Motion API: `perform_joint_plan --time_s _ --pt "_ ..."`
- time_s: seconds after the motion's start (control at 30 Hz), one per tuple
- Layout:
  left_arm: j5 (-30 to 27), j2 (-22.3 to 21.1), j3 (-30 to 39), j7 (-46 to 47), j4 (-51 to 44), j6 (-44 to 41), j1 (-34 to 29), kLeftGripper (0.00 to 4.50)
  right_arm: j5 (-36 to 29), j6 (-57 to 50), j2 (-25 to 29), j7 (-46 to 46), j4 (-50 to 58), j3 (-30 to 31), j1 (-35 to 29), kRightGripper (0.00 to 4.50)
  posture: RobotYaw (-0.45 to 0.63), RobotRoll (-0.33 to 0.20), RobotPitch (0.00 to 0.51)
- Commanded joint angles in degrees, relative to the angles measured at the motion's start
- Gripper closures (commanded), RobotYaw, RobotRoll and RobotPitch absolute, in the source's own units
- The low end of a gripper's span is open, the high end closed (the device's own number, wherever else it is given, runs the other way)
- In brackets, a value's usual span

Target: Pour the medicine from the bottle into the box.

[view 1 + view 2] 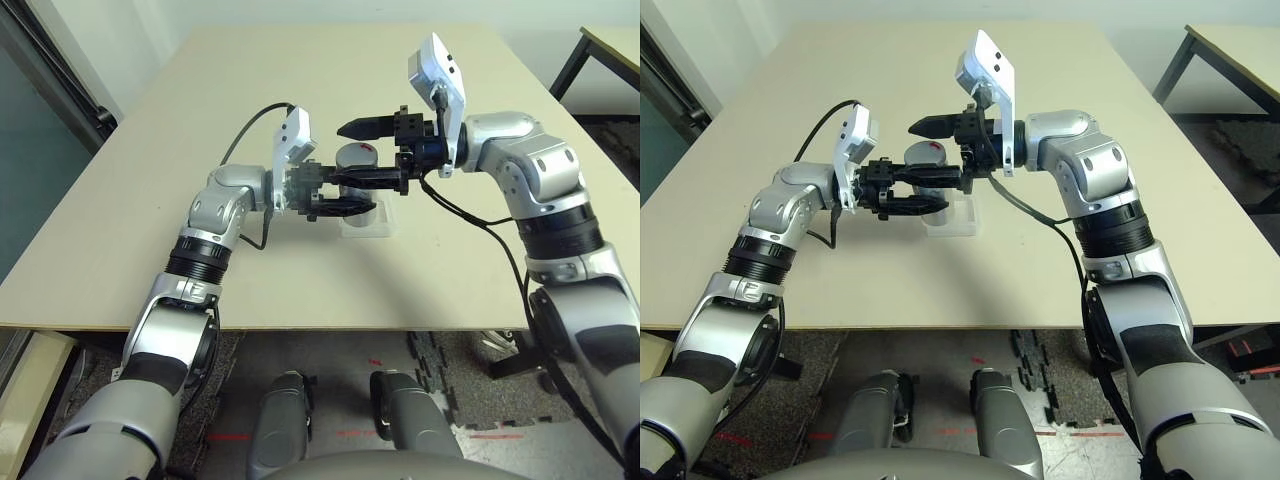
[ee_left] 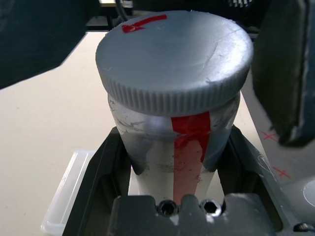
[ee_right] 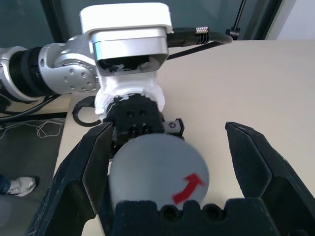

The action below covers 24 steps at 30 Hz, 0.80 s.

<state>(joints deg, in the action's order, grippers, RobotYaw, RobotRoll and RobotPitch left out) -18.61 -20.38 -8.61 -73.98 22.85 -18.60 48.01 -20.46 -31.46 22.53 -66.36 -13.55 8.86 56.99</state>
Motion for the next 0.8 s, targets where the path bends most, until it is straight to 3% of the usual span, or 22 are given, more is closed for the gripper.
perform_joint_plan --time_s 0.03,0.8 --pt "0.1 0.2 -0.9 -0.3 -1.8 -0.3 -0.5 1.83 1.0 1.1 -0.3 0.0 -1.1 0.9 0.8 0.00 -0.02 0.000 0.105" --pt "-0.4 -0.7 -0.8 0.3 -2.4 -0.8 -1.1 1.83 -1.4 -0.6 9.8 1.6 0.3 -4.1 -3.9 0.00 -0.04 0.000 0.101"
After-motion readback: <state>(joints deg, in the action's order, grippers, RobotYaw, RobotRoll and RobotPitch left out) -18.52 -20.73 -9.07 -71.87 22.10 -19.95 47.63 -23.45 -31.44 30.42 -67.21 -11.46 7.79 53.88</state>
